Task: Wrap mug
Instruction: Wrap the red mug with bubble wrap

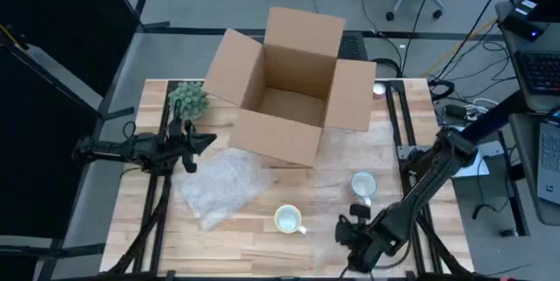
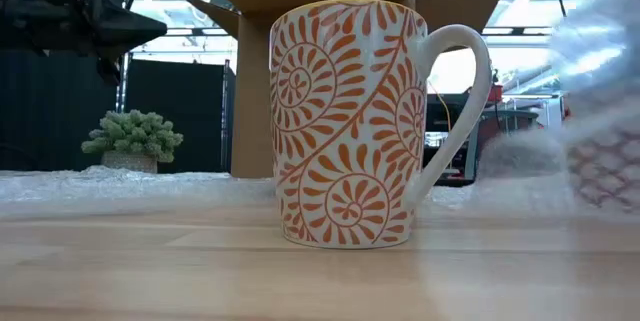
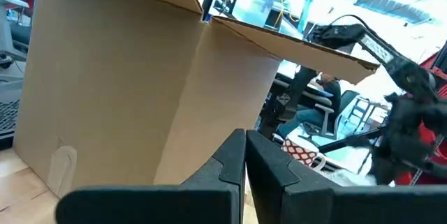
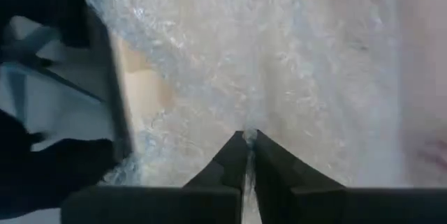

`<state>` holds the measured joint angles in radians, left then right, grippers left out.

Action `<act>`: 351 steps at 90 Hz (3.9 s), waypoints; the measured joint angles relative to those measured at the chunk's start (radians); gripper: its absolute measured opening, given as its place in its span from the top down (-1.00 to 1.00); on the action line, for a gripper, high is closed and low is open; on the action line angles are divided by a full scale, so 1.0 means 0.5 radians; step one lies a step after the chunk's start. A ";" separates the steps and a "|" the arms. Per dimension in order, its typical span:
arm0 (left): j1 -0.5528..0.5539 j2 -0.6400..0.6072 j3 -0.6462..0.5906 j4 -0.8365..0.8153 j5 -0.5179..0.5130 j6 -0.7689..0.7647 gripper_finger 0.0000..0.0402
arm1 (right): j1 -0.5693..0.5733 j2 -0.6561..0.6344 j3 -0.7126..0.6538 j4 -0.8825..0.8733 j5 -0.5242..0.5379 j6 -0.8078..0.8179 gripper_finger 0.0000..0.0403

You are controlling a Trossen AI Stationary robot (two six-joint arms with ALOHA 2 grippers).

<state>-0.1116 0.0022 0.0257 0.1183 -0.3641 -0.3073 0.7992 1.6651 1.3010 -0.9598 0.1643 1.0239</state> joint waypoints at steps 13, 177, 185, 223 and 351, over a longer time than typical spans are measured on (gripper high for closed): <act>0.000 0.000 0.000 -0.001 0.000 0.000 1.00 | -0.075 -0.212 0.000 -0.407 0.131 0.060 1.00; -0.040 1.506 1.066 -0.248 0.145 0.411 1.00 | -0.693 -1.315 -0.530 -0.804 0.051 0.626 -0.12; -0.040 1.510 1.067 -0.264 0.145 0.436 1.00 | -0.674 -1.300 -0.579 -0.725 0.096 0.637 -0.11; -0.040 1.511 1.067 -0.316 0.144 0.485 1.00 | -0.721 -0.966 -1.178 -0.176 0.079 0.650 -0.10; -0.040 1.511 1.067 -0.309 0.143 0.472 1.00 | -0.758 -0.940 -1.208 -0.057 -0.005 0.525 -0.10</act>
<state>-0.1314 0.7578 0.5591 -0.0360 -0.2928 -0.0715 0.4201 1.1950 0.6969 -0.9884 0.1620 1.2862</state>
